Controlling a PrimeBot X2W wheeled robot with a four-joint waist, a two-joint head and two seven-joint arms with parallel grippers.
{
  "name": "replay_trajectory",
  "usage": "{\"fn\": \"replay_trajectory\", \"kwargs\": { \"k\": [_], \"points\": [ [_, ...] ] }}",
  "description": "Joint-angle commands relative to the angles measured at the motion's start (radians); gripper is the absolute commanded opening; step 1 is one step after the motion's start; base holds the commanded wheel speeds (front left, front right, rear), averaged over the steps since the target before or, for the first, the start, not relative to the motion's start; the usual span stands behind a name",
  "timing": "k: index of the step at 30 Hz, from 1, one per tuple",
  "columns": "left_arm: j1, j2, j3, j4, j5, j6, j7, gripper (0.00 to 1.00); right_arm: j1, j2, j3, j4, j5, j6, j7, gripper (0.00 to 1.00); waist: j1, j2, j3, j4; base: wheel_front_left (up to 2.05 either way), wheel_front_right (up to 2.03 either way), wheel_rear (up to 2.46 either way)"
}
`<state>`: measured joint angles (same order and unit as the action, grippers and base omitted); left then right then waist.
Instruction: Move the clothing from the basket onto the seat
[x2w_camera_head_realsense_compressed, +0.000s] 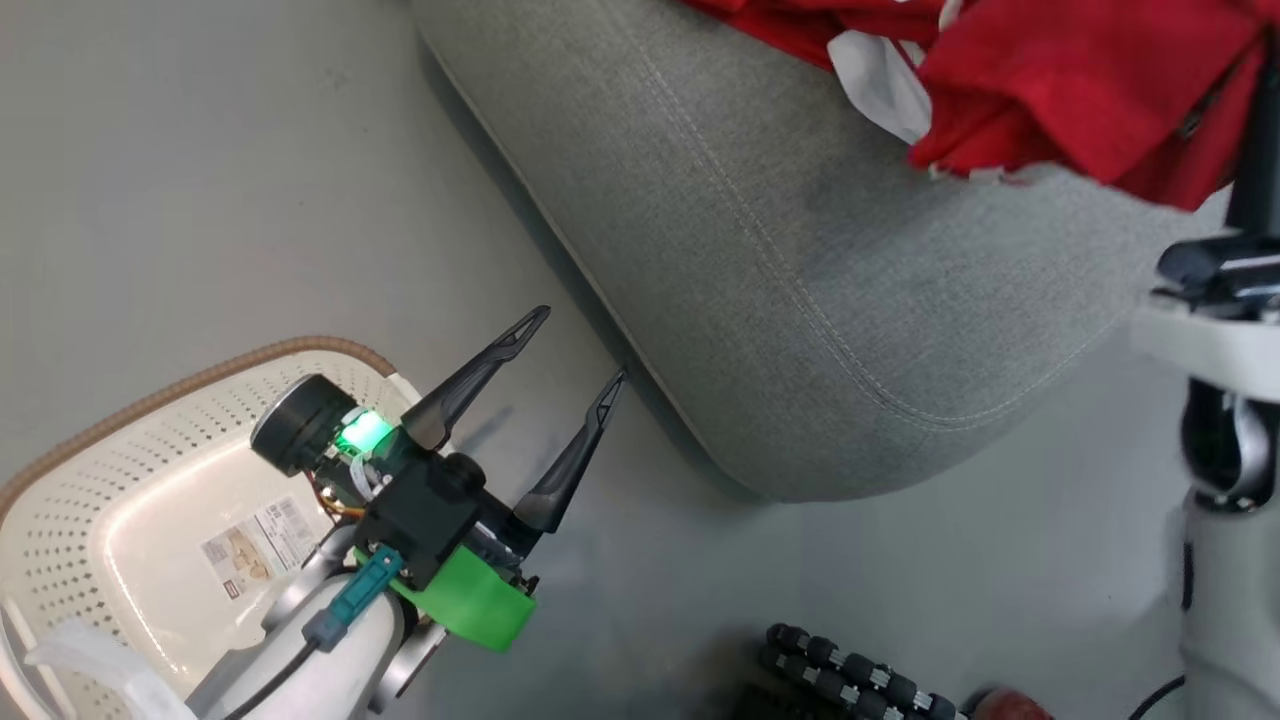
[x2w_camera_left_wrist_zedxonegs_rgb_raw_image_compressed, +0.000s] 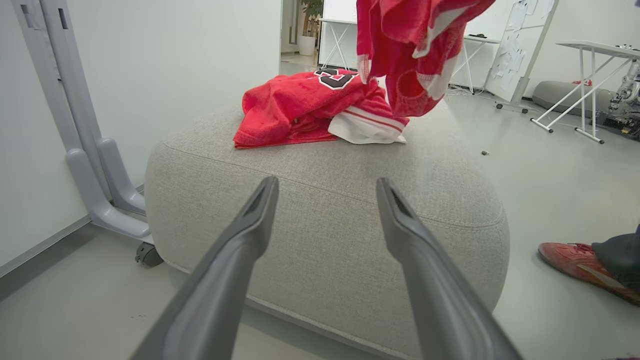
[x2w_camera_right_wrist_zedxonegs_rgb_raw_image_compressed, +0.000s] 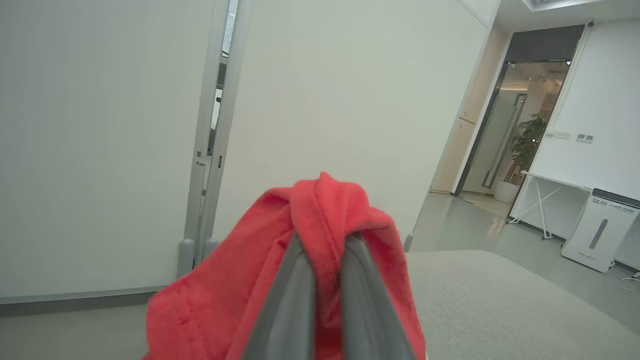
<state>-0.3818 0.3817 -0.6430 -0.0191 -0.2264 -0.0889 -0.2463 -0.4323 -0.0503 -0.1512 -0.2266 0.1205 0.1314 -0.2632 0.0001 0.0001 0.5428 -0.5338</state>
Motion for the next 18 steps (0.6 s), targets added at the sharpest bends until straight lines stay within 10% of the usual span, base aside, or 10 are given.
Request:
{"fn": "replay_trajectory", "kwargs": {
  "k": [1, 18],
  "points": [
    [-0.024, 0.006, 0.007, -0.01, 0.005, -0.002, 0.003, 1.0, -0.047, 0.0, -0.024, 0.007, -0.022, -0.001, -0.002, 0.0, -0.0001, -0.0001, 0.07, 0.044, 0.0, 0.0, 0.0],
    [-0.092, -0.004, 0.024, -0.056, -0.055, -0.016, -0.004, 1.0, -0.34, -0.161, -0.27, 0.219, -0.129, -0.001, -0.001, 0.0, -0.0001, -0.0001, 0.212, 0.245, 0.0, 0.0, 0.0]
  ]
}}
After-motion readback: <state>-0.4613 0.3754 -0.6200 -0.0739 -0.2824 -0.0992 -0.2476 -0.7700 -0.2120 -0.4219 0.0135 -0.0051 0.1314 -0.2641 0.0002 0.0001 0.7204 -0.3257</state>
